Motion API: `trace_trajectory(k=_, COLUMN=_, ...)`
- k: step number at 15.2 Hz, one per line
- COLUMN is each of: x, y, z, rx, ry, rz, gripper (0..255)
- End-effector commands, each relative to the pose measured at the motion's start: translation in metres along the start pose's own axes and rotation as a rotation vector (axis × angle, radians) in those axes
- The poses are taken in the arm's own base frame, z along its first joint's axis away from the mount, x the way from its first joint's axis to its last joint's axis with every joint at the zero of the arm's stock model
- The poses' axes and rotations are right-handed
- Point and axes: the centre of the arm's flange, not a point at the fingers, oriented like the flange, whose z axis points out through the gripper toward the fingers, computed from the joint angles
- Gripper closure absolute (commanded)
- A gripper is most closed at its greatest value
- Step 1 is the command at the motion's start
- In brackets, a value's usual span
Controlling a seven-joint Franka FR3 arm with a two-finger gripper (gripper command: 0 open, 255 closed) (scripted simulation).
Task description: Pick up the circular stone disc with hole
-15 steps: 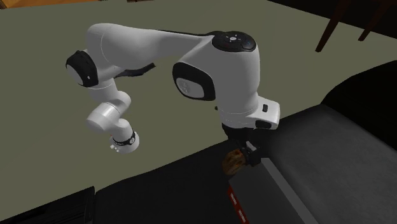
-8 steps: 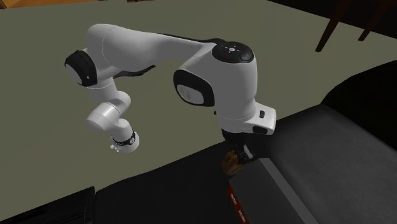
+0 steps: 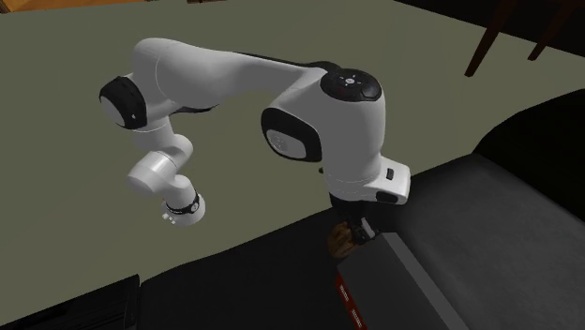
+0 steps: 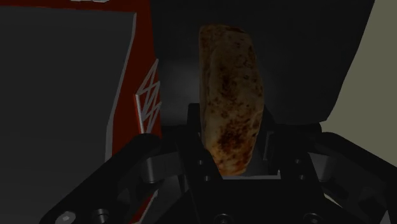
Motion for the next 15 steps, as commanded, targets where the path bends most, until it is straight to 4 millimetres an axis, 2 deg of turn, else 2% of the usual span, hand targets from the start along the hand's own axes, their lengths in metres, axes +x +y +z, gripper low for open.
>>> trace_trajectory(k=1, x=0.002, y=0.001, z=-0.006, rx=0.004, ry=-0.003, rz=0.000, gripper=255)
trace_trajectory(k=13, x=0.013, y=0.006, z=-0.068, rx=0.004, ry=-0.003, rz=0.000, gripper=255)
trace_trajectory(k=15, x=0.013, y=0.006, z=-0.069, rx=0.004, ry=-0.003, rz=0.000, gripper=255)
